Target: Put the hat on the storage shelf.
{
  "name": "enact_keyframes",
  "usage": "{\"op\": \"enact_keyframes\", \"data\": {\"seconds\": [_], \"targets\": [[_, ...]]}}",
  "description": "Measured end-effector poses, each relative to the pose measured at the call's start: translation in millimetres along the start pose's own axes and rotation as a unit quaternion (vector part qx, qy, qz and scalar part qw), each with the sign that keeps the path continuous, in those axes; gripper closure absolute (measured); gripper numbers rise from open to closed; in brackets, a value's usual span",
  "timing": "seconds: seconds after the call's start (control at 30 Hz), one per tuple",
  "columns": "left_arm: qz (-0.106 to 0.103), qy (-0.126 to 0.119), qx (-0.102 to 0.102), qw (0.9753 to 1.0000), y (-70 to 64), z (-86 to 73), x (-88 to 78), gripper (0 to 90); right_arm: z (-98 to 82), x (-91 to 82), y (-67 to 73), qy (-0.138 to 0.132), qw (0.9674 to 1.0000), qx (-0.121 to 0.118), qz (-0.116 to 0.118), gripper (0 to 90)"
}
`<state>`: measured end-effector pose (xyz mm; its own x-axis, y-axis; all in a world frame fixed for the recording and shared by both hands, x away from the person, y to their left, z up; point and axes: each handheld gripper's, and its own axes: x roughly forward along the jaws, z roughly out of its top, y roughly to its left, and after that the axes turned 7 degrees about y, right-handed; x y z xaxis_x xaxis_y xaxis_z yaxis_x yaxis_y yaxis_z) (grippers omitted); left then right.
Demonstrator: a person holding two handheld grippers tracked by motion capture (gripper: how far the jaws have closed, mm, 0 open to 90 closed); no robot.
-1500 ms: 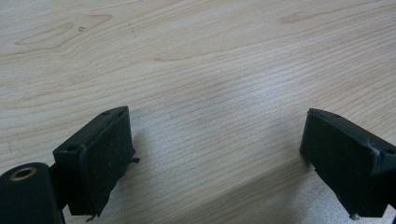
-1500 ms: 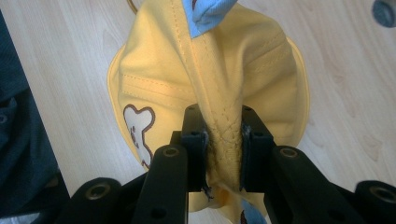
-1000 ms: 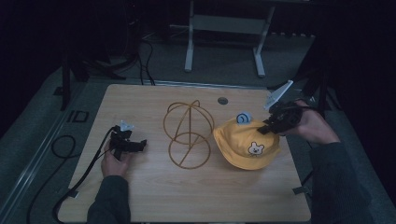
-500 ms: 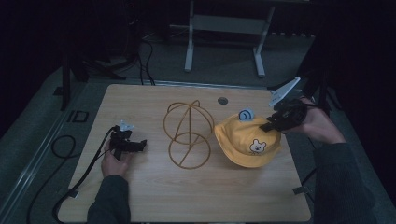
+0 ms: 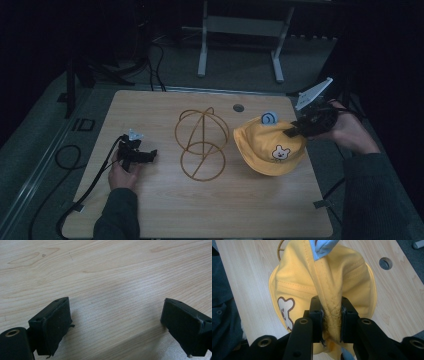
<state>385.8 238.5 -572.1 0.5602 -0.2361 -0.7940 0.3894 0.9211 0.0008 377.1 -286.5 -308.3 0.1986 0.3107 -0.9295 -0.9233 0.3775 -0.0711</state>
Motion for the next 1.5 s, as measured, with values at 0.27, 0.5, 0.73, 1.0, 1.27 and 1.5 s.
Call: {"op": "enact_keyframes", "data": {"seconds": [0.27,0.5,0.73,1.0,1.27,1.5], "targets": [[0.000,-0.001,-0.001,1.0000,-0.1,0.0,0.2,9.3,2.3,-7.0,0.3,-0.011,0.9999,-0.002,-0.008,76.0],[0.000,-0.001,0.000,1.0000,0.0,0.0,0.1,9.2,9.7,-18.1,3.1,-0.022,0.9996,-0.008,-0.014,76.0],[0.000,-0.001,0.000,1.0000,0.0,0.0,0.2,9.2,16.6,-22.4,2.7,-0.026,0.9995,-0.012,-0.011,76.0],[0.000,-0.001,0.000,1.0000,-0.1,0.0,0.1,9.2,21.2,-31.9,0.7,-0.041,0.9990,-0.010,-0.014,76.0],[0.000,-0.001,0.000,1.0000,-0.1,0.0,0.1,9.3,25.4,-36.5,0.8,-0.047,0.9987,-0.013,-0.014,76.0],[0.000,-0.001,0.000,1.0000,0.0,0.0,0.1,9.2,31.1,-39.1,2.3,-0.048,0.9986,-0.016,-0.015,76.0]]}}
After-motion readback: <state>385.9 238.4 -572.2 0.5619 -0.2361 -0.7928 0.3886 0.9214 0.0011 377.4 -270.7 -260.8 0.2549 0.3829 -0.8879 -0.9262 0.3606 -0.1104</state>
